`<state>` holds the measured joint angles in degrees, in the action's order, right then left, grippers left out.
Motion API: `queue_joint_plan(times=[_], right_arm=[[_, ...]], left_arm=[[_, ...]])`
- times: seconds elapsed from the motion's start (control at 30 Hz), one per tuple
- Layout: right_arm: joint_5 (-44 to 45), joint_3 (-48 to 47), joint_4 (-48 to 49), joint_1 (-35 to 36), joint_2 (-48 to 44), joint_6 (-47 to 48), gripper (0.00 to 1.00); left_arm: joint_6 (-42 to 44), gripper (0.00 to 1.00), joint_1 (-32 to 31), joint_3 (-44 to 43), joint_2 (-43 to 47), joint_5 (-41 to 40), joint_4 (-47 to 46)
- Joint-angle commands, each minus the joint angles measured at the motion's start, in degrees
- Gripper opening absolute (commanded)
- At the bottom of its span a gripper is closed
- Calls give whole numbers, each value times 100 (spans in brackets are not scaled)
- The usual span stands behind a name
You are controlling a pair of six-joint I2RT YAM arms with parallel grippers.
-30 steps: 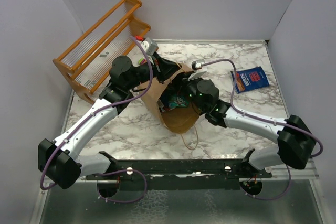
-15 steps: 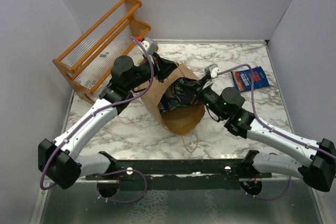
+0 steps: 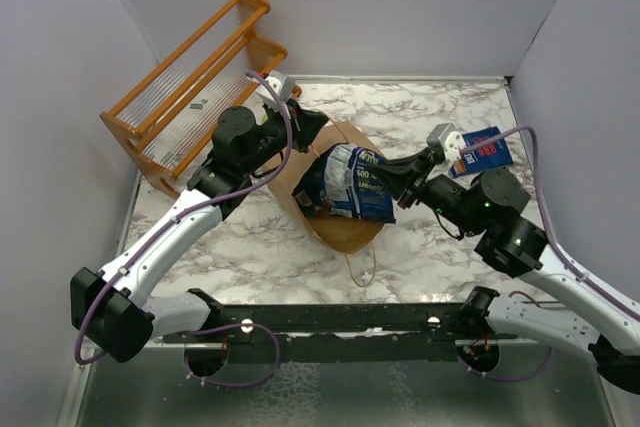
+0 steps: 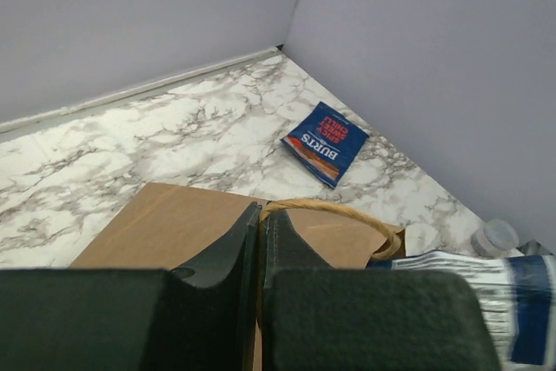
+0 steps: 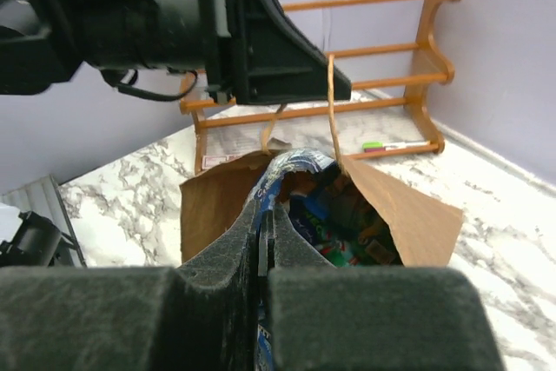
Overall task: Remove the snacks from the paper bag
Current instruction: Take out the snack from the paper bag, then place the snack at the center of the board.
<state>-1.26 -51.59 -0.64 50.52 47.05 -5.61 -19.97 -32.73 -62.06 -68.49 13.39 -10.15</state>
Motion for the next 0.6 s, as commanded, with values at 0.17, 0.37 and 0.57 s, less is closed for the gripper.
queue_joint_plan(times=[0.17,0.37,0.57], right_arm=[[135,-1156,-628,1,-798,931,1],[1297,-1361,-97,1,-986,1574,1],[4113,-793,1329,4,-603,2909,2]], left_arm=[[98,0,-14,-136,101,-521,172],[100,0,-14,-130,108,-573,176],[121,0,-14,-125,108,-583,189]])
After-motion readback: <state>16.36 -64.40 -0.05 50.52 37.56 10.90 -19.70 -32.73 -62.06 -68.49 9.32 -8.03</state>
